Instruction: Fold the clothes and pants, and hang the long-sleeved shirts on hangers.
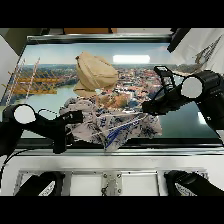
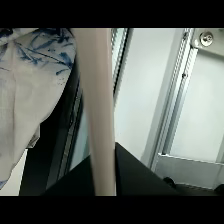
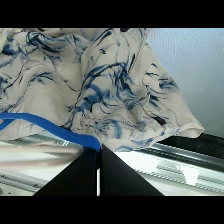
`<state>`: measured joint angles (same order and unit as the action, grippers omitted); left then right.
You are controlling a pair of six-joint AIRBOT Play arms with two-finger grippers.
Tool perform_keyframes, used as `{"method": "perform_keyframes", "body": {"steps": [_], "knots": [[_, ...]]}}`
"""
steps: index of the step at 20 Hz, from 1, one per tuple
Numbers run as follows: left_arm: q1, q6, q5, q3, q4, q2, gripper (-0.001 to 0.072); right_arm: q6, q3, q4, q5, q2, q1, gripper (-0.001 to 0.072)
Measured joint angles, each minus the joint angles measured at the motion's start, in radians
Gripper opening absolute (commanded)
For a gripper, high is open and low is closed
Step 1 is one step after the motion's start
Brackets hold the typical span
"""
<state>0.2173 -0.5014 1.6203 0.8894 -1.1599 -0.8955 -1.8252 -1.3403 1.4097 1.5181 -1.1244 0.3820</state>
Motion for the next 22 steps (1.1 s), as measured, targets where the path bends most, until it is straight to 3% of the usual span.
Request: {"method": "perform_keyframes", "body": {"steps": [22], "knots": [[0.011, 0.045, -0.13, -0.048, -0.069, -0.037, 0.0013, 0.0, 0.0, 0.0, 0.0, 0.0, 0.0, 0.0019]]}}
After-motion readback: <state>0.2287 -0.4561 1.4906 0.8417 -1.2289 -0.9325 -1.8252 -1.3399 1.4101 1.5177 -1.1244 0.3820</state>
